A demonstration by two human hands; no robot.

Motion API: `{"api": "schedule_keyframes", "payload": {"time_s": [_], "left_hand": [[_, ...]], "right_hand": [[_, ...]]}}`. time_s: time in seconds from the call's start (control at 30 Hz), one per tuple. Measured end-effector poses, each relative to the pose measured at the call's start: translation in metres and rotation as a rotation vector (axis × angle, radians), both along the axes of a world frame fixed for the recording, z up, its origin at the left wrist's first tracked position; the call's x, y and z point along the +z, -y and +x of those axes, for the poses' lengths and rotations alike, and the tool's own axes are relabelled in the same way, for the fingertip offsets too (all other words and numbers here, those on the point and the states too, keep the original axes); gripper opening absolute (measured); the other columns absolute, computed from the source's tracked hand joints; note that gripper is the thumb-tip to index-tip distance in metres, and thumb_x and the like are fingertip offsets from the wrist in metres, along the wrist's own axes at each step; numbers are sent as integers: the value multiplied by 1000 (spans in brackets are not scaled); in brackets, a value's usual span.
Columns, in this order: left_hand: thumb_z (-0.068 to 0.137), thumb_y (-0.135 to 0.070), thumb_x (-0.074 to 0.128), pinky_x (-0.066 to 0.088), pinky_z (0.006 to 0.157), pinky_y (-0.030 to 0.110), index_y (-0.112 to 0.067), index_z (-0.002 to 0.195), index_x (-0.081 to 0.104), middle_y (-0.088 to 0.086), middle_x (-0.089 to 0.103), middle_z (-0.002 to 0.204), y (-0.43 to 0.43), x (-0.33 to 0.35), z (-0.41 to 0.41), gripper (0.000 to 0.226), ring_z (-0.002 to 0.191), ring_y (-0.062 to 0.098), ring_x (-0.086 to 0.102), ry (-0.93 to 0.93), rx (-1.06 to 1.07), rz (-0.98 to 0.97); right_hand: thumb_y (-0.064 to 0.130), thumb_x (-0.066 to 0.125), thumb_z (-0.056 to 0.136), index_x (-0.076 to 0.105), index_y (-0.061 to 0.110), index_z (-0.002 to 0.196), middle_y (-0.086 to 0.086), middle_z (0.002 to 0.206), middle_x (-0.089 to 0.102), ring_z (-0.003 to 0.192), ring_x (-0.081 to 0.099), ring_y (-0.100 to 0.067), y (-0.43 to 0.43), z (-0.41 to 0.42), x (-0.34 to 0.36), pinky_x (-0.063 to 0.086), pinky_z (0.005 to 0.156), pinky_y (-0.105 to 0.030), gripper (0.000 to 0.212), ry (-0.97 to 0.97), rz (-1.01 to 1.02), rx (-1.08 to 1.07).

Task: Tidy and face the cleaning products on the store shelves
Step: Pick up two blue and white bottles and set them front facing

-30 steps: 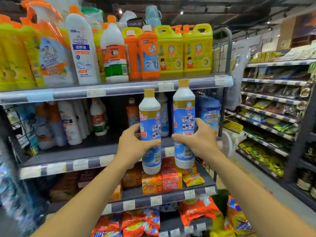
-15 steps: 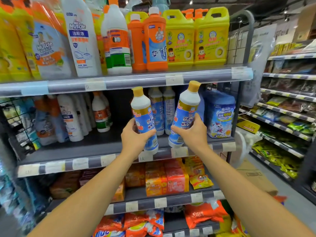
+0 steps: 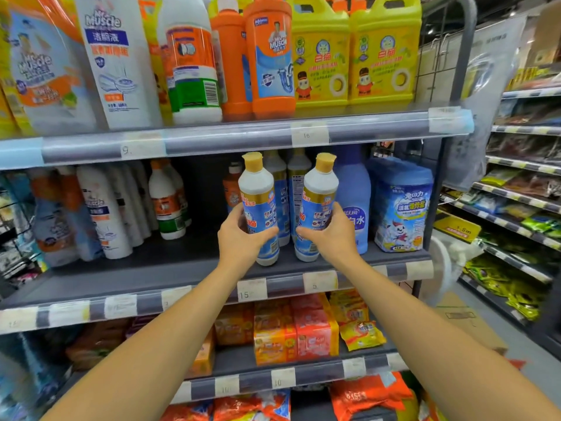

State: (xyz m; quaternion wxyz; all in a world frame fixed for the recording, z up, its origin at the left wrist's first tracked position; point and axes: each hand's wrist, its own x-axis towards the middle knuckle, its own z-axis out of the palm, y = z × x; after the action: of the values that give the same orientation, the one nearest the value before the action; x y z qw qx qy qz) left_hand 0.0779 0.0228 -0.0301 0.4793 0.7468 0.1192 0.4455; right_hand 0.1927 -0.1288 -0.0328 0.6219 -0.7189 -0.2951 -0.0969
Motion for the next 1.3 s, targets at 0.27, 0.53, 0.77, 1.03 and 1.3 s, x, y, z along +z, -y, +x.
{"api": "schedule_keyframes", "payload": {"time_s": [0.27,0.53,0.77,1.03,1.3], "left_hand": [[66,-17,89,58,75,27,-27,108,63,-9,72,102,-23,4,21,50,90,5,70,-139,-31,-89],[65,-17,90,58,72,27,-32,104,60,-10,70,101,-33,6,32,51,90,7,69,-177,-38,-132],[68,-17,88,59,77,31,-29,115,58,-8,70,107,-35,3,30,57,95,9,69,-192,-62,-139],[74,-17,84,58,82,33,-28,118,57,-7,69,109,-25,-1,27,53,97,9,68,-178,-36,-144],[76,-15,82,56,88,39,-29,118,56,-6,68,111,-21,1,26,52,100,9,66,-191,-22,-158]], "right_hand": [[26,86,66,53,17,112,1,106,66,89,62,-12,-22,18,8,51,72,-25,58,-18,-116,-15],[32,85,66,53,18,113,7,96,61,78,57,-6,-33,26,9,38,55,-10,58,-17,-155,-34],[31,80,72,48,19,117,4,103,63,89,63,-14,-36,26,-11,51,71,-27,56,-136,-100,20],[24,82,70,50,14,114,-6,111,64,88,60,-17,-35,25,-33,48,70,-29,55,-170,-351,-21],[63,76,61,48,14,110,-3,105,53,93,60,-24,-48,8,-40,44,67,-36,75,28,-467,-362]]}}
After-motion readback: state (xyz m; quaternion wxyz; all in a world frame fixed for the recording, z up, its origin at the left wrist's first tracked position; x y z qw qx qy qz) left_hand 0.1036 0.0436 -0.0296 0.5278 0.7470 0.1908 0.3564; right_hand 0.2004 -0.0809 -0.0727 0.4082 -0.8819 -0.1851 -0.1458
